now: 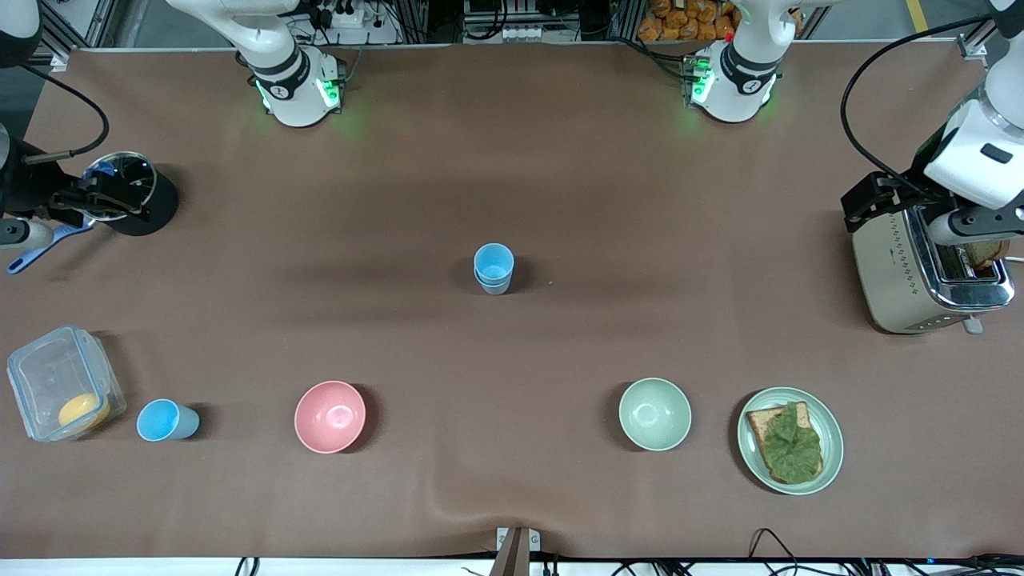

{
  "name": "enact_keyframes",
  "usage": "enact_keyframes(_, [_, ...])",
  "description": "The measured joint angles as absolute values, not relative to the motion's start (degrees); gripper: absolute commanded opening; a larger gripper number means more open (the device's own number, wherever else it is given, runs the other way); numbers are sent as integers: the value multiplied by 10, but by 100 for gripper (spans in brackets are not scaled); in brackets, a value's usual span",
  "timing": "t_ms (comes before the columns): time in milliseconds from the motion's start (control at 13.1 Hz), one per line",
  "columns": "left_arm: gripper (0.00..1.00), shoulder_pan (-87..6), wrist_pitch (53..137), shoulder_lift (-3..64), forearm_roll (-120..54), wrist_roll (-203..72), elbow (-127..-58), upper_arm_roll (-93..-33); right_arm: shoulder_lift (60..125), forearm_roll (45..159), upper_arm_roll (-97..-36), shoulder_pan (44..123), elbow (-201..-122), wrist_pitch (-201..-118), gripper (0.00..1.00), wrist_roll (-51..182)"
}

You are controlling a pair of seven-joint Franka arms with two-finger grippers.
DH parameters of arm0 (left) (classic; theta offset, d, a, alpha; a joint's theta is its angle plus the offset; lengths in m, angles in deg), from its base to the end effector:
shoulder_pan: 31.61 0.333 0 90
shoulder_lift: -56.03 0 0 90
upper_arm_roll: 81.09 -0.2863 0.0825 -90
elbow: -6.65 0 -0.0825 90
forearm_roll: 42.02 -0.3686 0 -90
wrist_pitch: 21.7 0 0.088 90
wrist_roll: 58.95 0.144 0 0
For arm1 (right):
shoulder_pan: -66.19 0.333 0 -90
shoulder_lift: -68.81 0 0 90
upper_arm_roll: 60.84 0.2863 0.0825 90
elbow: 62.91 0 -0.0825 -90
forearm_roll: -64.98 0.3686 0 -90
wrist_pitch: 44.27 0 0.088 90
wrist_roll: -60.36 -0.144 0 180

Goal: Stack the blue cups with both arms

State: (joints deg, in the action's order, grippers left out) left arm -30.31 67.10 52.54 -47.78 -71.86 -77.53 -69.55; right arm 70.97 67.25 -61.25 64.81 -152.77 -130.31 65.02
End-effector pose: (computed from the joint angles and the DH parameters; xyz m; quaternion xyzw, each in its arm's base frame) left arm 0.5495 -0.0813 0.5701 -0.9987 -0.0251 -0.0191 0.0411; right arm 0.5370 -0.0108 0.5332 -0.9981 -0.0253 0.0510 0.0226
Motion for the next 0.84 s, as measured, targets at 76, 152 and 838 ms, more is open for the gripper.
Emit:
enact_keyframes(76, [100, -305, 671, 526, -478, -719, -775, -695, 710, 672, -612, 648, -1528, -1303, 100, 650])
enact_keyframes(152, [100, -306, 671, 526, -476, -719, -775, -695, 710, 673, -612, 648, -1528, -1303, 100, 650])
enact_keyframes(838, [100, -300, 658, 526, -442, -645, -779, -704, 710, 673, -610, 648, -1529, -1300, 100, 650])
